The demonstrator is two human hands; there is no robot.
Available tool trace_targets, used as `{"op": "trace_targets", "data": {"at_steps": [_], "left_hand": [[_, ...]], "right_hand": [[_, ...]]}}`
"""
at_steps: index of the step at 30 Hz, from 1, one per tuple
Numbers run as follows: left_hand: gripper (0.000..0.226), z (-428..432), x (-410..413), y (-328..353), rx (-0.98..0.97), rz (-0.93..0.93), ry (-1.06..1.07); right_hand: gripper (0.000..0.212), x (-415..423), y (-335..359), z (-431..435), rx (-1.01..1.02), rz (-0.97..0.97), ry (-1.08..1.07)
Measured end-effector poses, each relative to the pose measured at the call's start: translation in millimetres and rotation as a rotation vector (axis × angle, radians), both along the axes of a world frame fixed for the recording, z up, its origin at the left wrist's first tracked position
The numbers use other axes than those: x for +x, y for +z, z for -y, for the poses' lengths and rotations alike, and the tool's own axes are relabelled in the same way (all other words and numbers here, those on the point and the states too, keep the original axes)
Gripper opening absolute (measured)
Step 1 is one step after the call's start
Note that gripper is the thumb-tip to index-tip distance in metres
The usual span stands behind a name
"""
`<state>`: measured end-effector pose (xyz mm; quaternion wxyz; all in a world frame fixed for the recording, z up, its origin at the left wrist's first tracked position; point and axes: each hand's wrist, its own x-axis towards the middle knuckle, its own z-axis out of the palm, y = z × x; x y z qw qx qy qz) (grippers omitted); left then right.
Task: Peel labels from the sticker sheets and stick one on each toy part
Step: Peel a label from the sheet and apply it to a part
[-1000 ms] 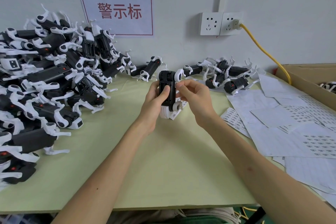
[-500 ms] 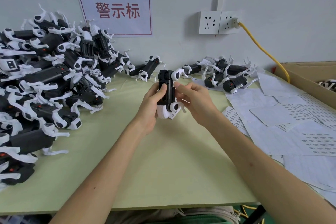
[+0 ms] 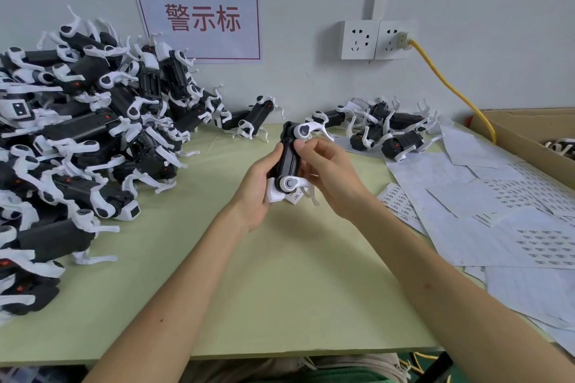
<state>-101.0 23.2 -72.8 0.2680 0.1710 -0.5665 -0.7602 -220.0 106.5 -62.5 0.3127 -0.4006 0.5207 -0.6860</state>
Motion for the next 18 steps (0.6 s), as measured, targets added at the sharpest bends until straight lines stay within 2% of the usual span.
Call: {"op": "trace_targets", "data": {"at_steps": [6, 13, 18], "left_hand": [[0.040, 3.3, 1.5, -0.4, 0.015, -0.023, 0.008], [0.041, 4.5, 0.7, -0.8, 0.052, -0.045, -0.005], [0.041, 3.6, -0.3, -3.7, 0.040, -0.021, -0.024]], "right_hand": [[0.032, -1.0, -1.4, 0.8, -0.021, -0.030, 0.073], [0.031, -2.2, -0.2, -0.3, 0.002, 0.030, 0.095], [0.035, -1.3, -2.6, 1.0, -0.014, -0.078, 0.006]]}}
